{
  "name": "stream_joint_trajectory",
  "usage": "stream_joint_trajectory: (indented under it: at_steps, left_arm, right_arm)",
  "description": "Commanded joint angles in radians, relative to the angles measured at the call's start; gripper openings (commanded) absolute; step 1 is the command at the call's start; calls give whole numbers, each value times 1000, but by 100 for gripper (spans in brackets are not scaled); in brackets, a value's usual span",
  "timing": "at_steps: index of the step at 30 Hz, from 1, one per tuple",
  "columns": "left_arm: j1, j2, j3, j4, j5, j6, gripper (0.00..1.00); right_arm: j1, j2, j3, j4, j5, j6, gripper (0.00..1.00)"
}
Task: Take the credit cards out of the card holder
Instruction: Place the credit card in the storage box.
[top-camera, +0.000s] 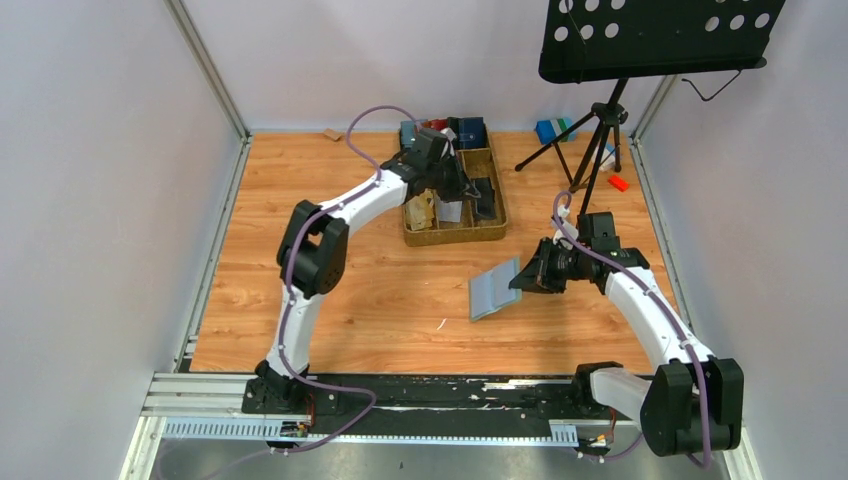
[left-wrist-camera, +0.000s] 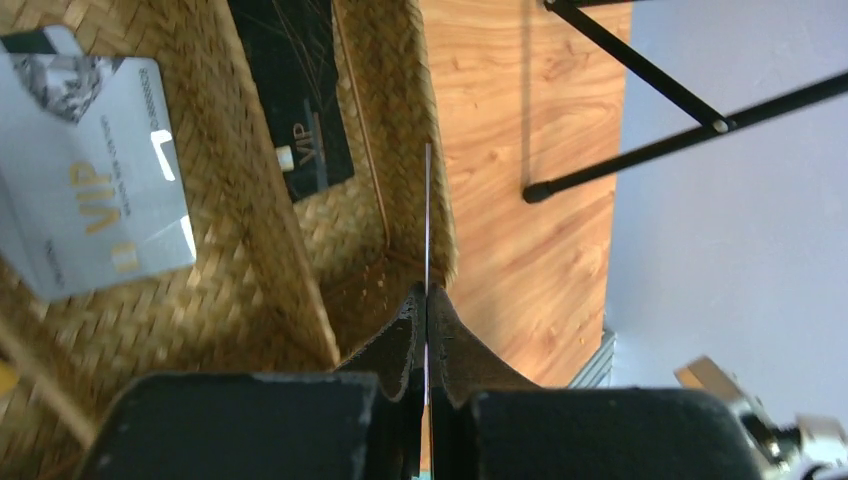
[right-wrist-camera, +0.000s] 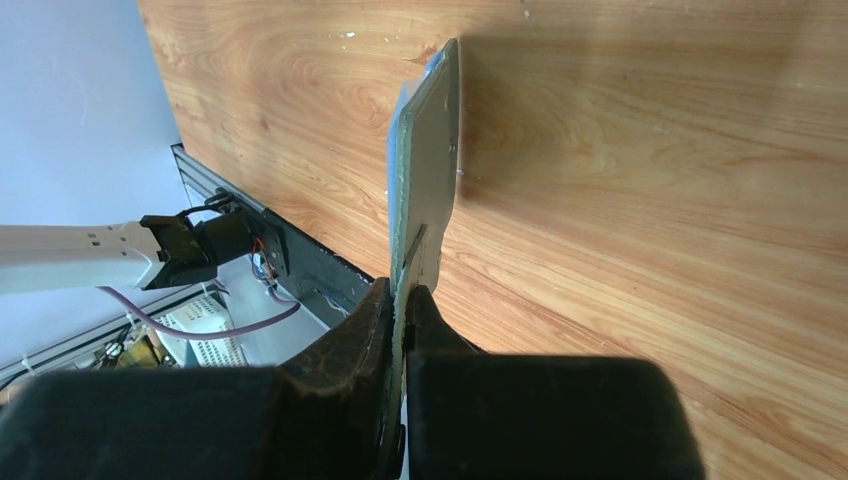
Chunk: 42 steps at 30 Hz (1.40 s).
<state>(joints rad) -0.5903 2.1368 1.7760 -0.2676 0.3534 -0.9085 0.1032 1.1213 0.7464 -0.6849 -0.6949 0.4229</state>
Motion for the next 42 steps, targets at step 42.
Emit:
stream_joint_trajectory:
  at_steps: [42]
  left_arm:
    - [18, 38, 270, -185, -29, 121, 34]
  right_arm:
    - [-5, 13, 62, 77, -100, 41, 0]
